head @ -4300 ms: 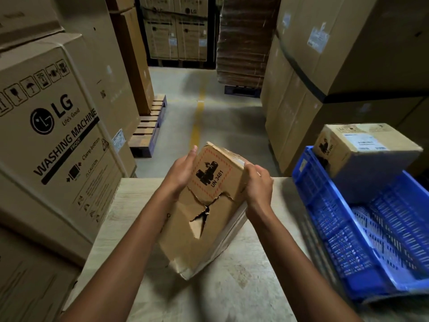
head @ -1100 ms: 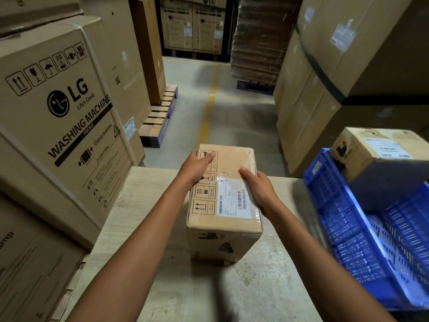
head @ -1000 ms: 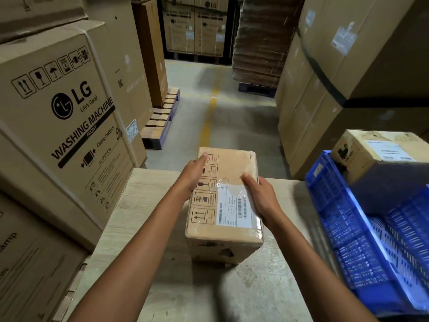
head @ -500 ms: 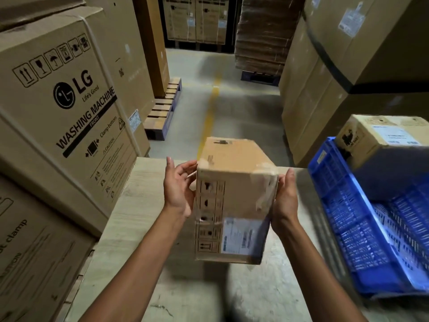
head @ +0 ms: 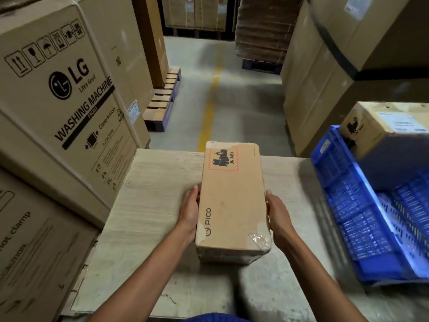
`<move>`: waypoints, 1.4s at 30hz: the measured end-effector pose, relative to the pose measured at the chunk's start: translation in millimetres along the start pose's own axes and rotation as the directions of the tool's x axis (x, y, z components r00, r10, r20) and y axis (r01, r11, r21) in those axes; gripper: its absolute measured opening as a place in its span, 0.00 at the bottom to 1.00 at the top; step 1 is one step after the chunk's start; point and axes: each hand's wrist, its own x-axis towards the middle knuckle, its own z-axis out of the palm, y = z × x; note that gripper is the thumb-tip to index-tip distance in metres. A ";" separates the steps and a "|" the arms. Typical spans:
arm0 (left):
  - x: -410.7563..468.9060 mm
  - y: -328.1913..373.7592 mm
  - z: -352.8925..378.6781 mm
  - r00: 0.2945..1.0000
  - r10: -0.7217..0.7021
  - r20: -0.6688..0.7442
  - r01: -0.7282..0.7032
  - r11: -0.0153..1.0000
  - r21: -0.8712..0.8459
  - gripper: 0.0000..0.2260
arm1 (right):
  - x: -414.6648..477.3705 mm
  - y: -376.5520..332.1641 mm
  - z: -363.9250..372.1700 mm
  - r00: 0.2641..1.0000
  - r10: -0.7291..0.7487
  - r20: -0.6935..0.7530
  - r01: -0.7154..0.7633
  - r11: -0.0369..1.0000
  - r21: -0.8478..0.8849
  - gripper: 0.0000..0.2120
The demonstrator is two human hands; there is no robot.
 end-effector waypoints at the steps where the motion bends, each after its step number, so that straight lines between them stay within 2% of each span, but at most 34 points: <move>1: 0.9 5.1 1.3 1.000 -0.012 0.004 0.012 1.000 0.008 0.25 | 2.1 -3.2 -1.4 0.999 0.041 -0.005 -0.041 0.999 0.004 0.25; 3: 8.3 15.3 4.4 1.000 -0.028 -0.004 0.028 0.999 0.030 0.26 | 11.4 -8.5 -5.4 0.994 0.107 -0.009 -0.107 0.993 0.056 0.25; 9: 42.2 61.0 19.8 0.989 0.028 -0.145 -0.011 0.993 0.121 0.26 | 49.0 -34.3 -1.9 0.982 0.186 -0.018 -0.179 0.966 0.188 0.30; 11: 57.7 67.8 22.5 0.989 -0.091 -0.120 0.106 0.986 0.128 0.30 | 58.1 -39.2 3.1 0.972 0.236 0.000 -0.230 0.950 0.210 0.33; 13: 66.8 67.8 22.5 0.972 -0.234 -0.027 0.235 0.965 0.114 0.34 | 64.8 -38.6 9.3 0.967 0.251 0.042 -0.254 0.942 0.218 0.35; 14: 65.5 68.3 24.2 0.966 -0.254 0.045 0.248 0.962 0.114 0.33 | 63.2 -39.3 11.9 0.965 0.252 0.064 -0.260 0.941 0.217 0.35; 17: 51.2 72.0 33.6 0.959 -0.203 0.197 0.189 0.978 0.090 0.27 | 58.0 -41.1 15.7 0.969 0.234 0.074 -0.245 0.943 0.226 0.35; 22: 43.5 71.9 37.5 0.961 -0.105 0.255 0.111 0.994 -0.010 0.28 | 52.0 -44.8 2.1 0.984 0.163 0.072 -0.177 0.945 0.275 0.39; 28: 31.4 93.6 28.5 0.979 0.042 0.198 -0.034 0.998 -0.045 0.30 | 38.5 -68.6 -9.4 0.999 0.026 0.026 -0.032 0.961 0.276 0.37; 31: 18.9 101.4 27.6 0.962 0.072 0.262 -0.040 0.991 -0.128 0.27 | 32.1 -69.3 -5.5 0.999 -0.043 0.031 0.032 0.955 0.296 0.34; 33: 12.8 96.7 28.9 0.953 0.083 0.292 -0.035 0.986 -0.166 0.26 | 29.9 -62.1 -1.7 0.998 -0.047 0.034 0.034 0.950 0.309 0.32; 38: 8.7 74.6 22.5 0.966 0.154 0.209 -0.132 0.984 -0.116 0.25 | 27.5 -34.1 6.1 0.999 -0.001 0.045 -0.015 0.942 0.336 0.29; 42: 8.2 78.1 10.9 0.969 0.159 0.191 -0.136 0.982 -0.129 0.23 | 24.4 -41.8 12.6 0.997 -0.044 0.067 0.024 0.962 0.271 0.27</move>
